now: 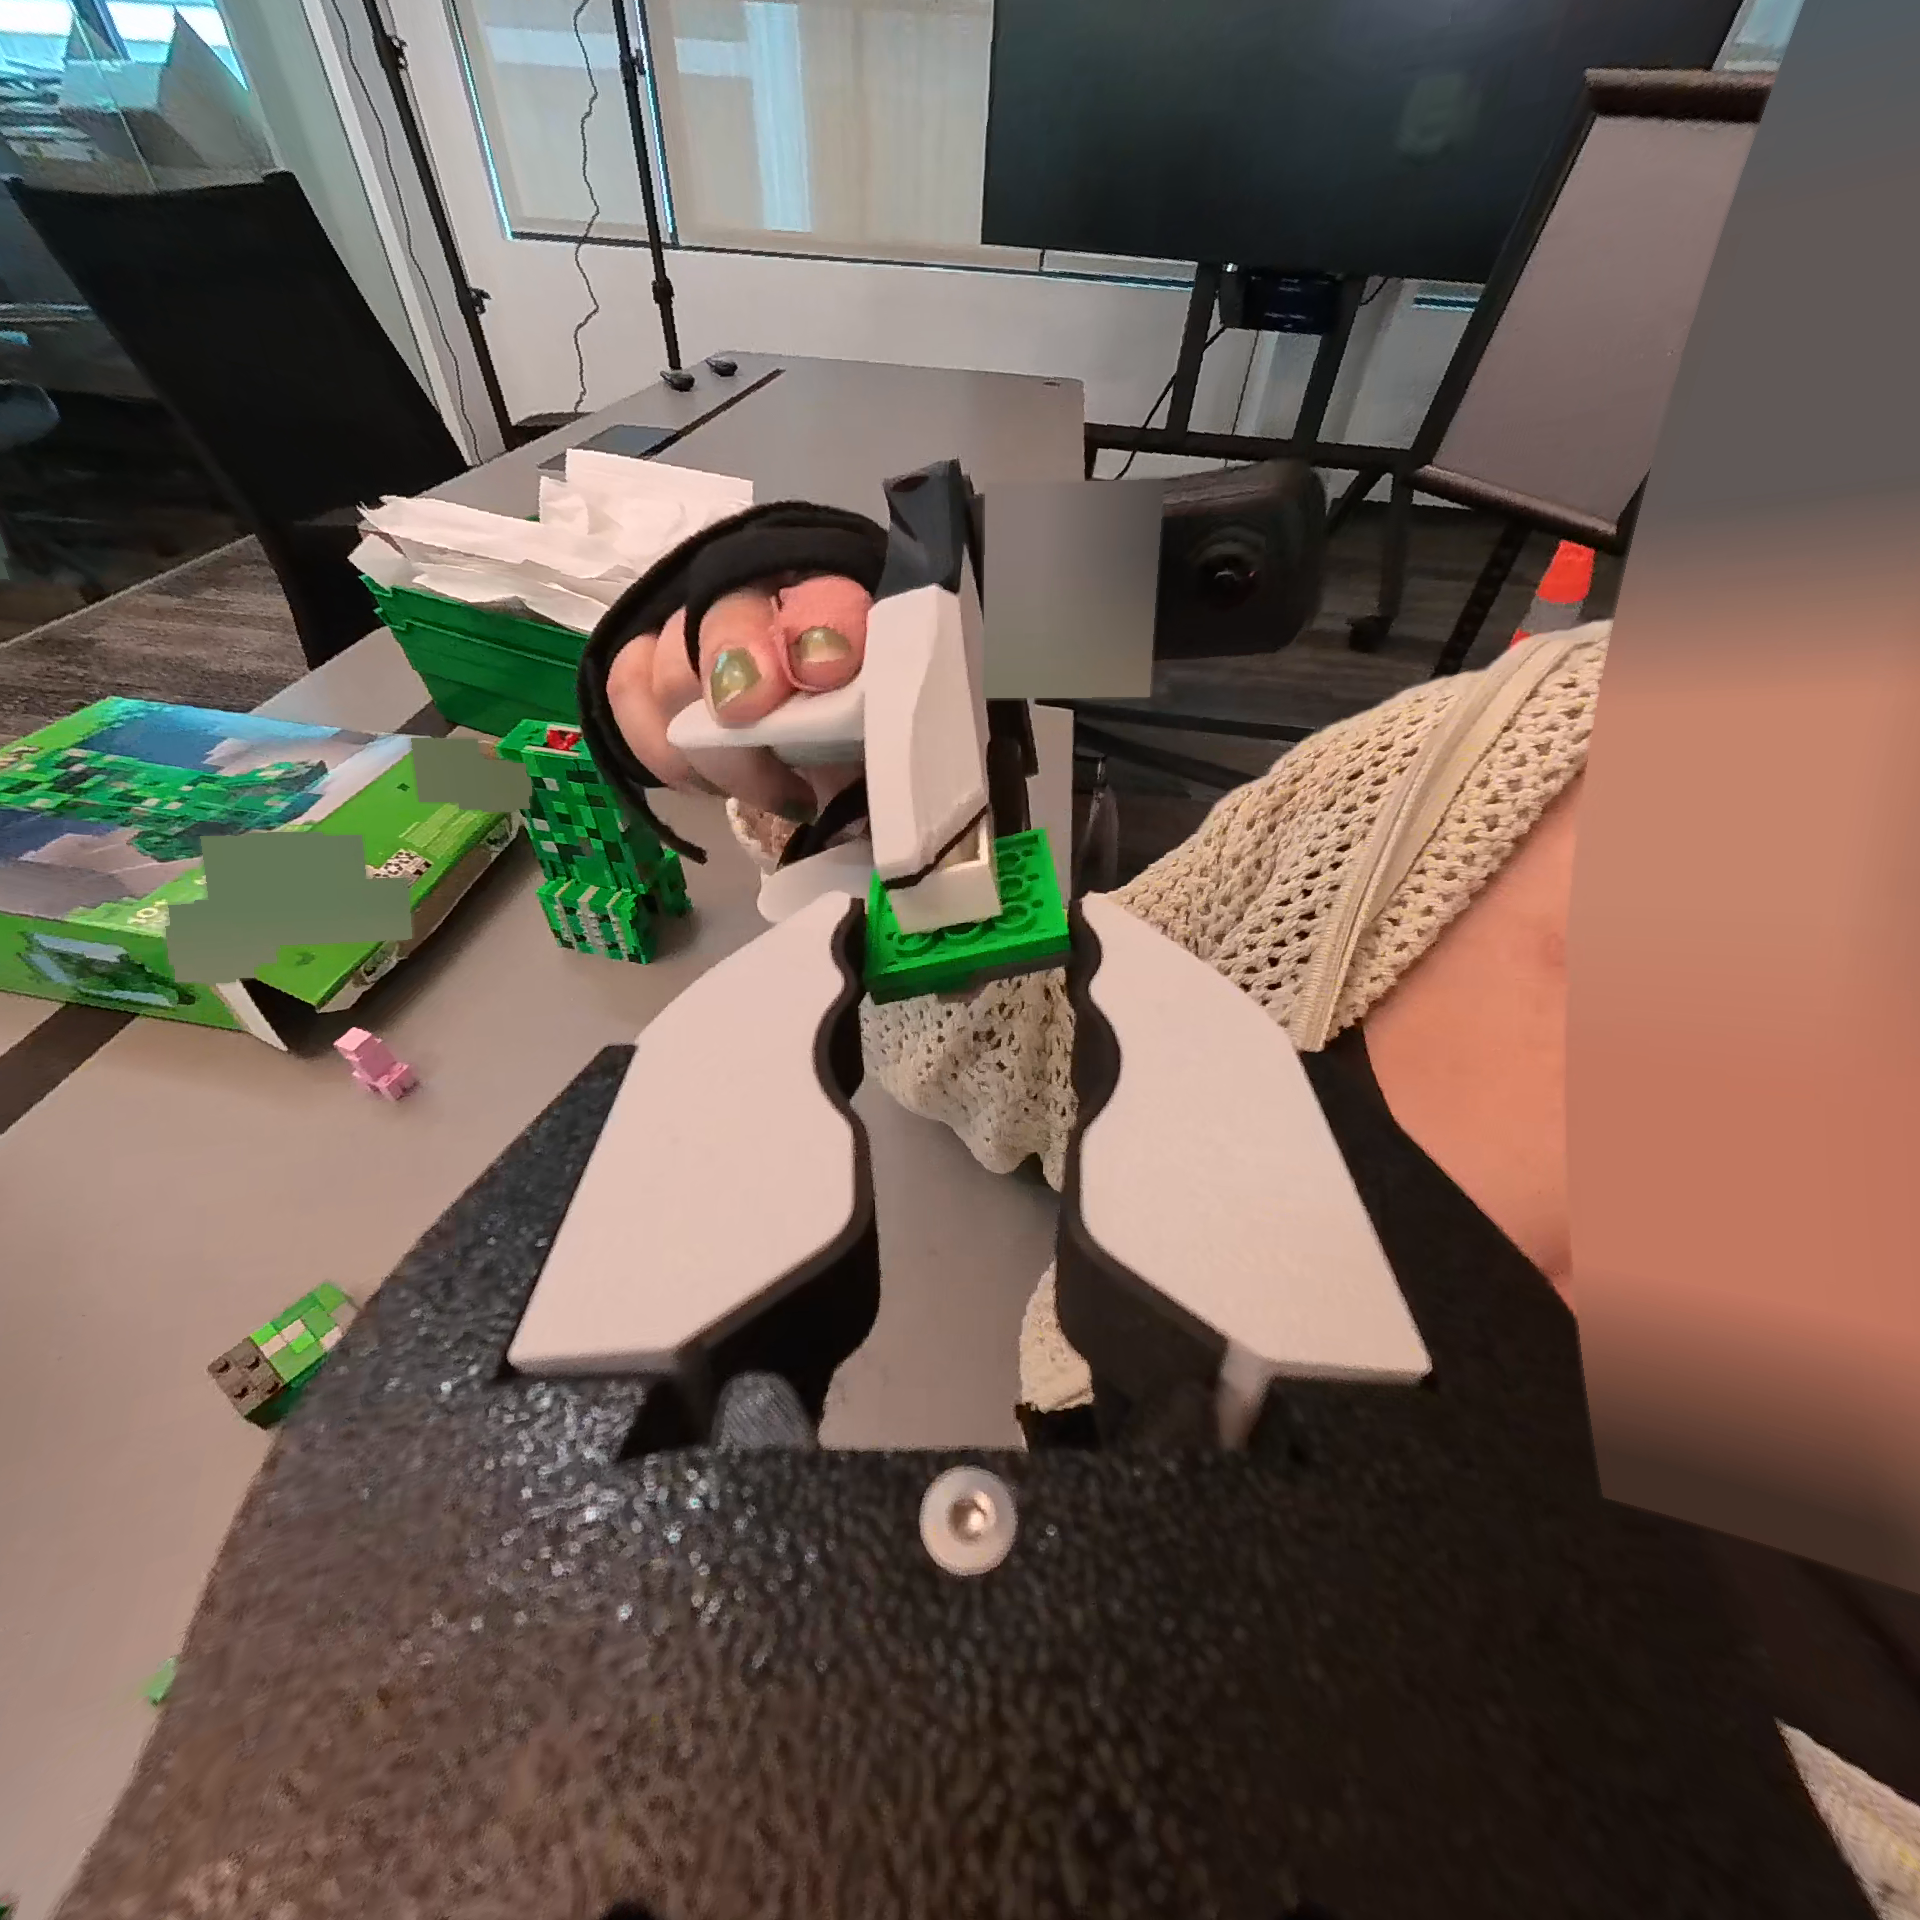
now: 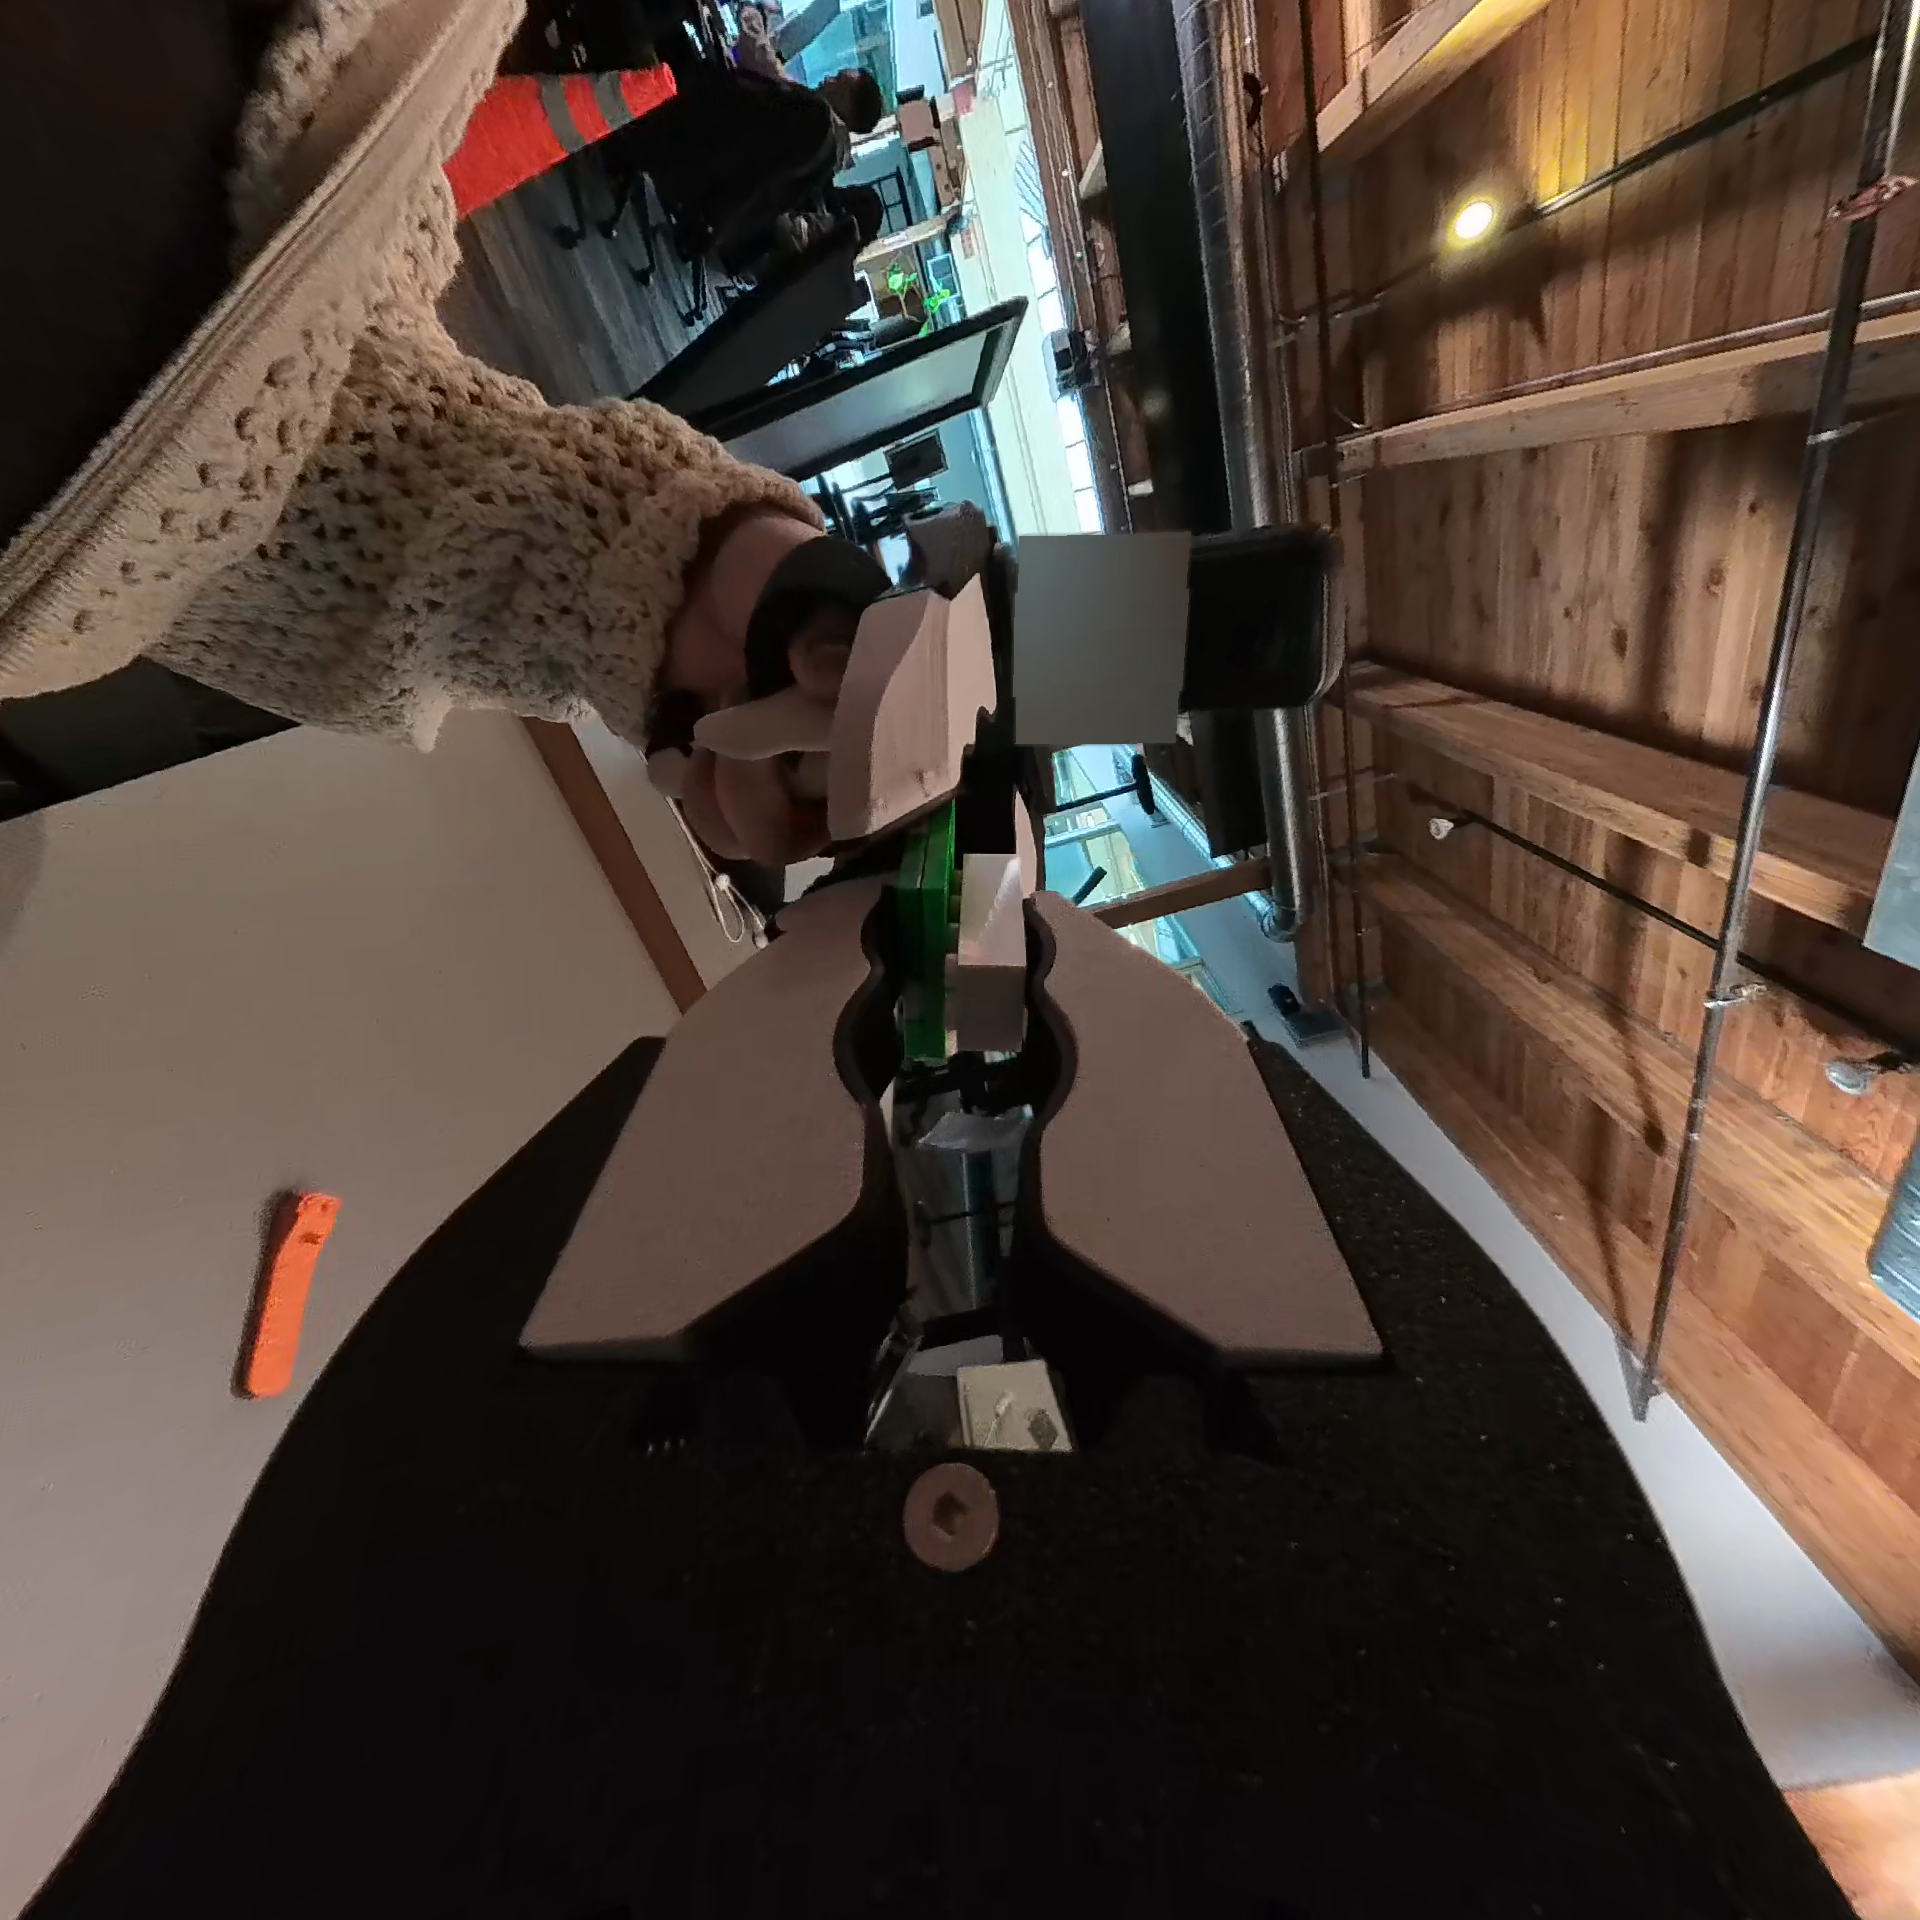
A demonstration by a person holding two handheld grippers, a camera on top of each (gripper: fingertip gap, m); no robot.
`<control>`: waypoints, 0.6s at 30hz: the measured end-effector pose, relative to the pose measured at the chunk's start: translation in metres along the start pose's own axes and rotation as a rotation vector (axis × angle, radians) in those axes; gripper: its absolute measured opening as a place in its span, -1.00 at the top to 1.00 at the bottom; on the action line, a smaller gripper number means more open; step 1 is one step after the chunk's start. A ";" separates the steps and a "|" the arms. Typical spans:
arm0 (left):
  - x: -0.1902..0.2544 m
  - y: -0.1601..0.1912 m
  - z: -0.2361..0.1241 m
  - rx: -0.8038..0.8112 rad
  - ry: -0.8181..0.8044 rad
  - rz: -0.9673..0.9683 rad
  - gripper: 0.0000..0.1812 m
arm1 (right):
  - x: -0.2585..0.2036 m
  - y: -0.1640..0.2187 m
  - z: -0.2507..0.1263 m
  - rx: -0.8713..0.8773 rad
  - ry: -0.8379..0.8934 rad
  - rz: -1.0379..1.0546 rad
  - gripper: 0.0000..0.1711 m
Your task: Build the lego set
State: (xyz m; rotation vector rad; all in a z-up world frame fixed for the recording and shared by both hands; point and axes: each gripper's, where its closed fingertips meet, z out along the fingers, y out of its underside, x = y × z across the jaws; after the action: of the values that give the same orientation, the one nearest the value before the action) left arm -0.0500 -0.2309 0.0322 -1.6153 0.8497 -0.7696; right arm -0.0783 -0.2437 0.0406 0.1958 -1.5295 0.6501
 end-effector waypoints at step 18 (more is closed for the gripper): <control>-0.006 0.000 -0.004 0.047 -0.003 -0.017 0.60 | 0.000 0.008 0.002 -0.035 0.010 -0.013 0.77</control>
State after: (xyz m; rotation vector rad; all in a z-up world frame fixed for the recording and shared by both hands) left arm -0.0563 -0.2280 0.0322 -1.5835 0.8113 -0.7931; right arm -0.0842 -0.2386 0.0382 0.1755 -1.5282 0.6129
